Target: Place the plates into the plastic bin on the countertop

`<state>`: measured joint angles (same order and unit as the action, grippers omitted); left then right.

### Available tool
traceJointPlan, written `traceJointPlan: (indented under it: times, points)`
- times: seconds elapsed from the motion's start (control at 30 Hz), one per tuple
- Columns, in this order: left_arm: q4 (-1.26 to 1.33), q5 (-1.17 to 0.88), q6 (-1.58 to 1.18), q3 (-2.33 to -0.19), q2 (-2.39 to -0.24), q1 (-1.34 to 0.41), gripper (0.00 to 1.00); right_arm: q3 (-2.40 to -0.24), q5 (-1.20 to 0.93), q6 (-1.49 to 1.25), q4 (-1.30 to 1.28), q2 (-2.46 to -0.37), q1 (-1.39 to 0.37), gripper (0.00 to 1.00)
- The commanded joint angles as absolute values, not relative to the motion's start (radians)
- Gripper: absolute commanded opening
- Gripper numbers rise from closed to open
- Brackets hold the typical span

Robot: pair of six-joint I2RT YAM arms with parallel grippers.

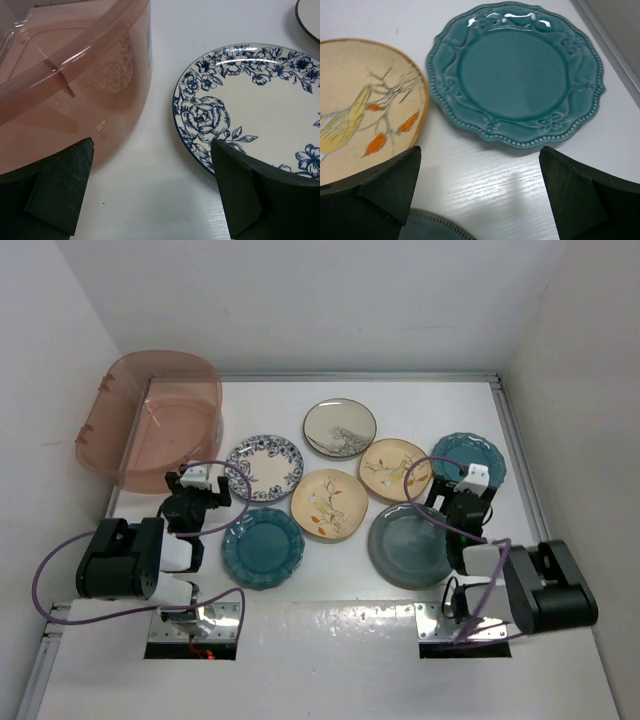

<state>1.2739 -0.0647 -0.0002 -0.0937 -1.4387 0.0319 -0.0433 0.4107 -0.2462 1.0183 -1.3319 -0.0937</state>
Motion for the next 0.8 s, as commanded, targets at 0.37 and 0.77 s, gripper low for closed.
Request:
traceJointPlan:
  times: [0.37, 0.77]
  points:
    - [0.085, -0.422, 0.600, -0.716, -0.644, -0.081, 1.00, -1.067, 0.872, 0.291, 0.005, -1.162, -0.281, 1.00]
    - [-1.251, -0.552, 0.515, -2.411, -2.136, -0.141, 0.73, -1.416, -0.223, -0.528, -0.548, -1.483, 0.034, 1.00]
